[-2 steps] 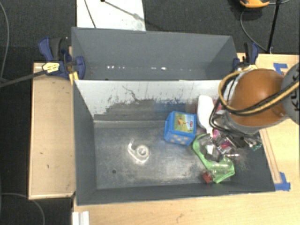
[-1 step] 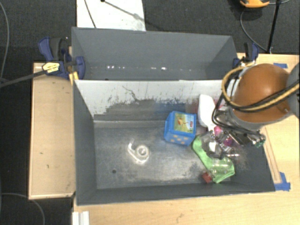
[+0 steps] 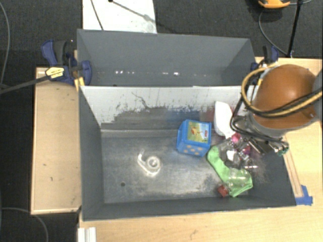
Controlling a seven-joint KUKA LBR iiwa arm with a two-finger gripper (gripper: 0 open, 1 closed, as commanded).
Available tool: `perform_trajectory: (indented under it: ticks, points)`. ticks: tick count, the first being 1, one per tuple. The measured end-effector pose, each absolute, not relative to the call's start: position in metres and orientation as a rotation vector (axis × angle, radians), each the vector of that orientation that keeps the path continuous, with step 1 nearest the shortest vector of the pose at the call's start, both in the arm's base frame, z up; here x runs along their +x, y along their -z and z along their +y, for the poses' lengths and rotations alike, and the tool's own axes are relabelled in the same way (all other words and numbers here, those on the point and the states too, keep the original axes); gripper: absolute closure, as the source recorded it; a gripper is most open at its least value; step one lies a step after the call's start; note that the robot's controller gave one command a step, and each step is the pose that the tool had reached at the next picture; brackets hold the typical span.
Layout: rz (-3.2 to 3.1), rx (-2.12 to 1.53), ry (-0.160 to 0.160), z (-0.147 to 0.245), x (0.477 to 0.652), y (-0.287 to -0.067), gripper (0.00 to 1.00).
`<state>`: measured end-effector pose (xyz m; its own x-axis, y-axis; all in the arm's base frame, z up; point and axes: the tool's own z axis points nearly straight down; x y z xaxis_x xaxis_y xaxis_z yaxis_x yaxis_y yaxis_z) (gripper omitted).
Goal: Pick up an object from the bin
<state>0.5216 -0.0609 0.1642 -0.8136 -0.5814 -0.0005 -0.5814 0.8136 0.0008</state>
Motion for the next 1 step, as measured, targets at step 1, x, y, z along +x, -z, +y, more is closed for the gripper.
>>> perform_trajectory:
  ticks: [1]
  points:
    - [2.99,-0.958,-0.001,-0.0609,0.5219,-0.1773,1.0]
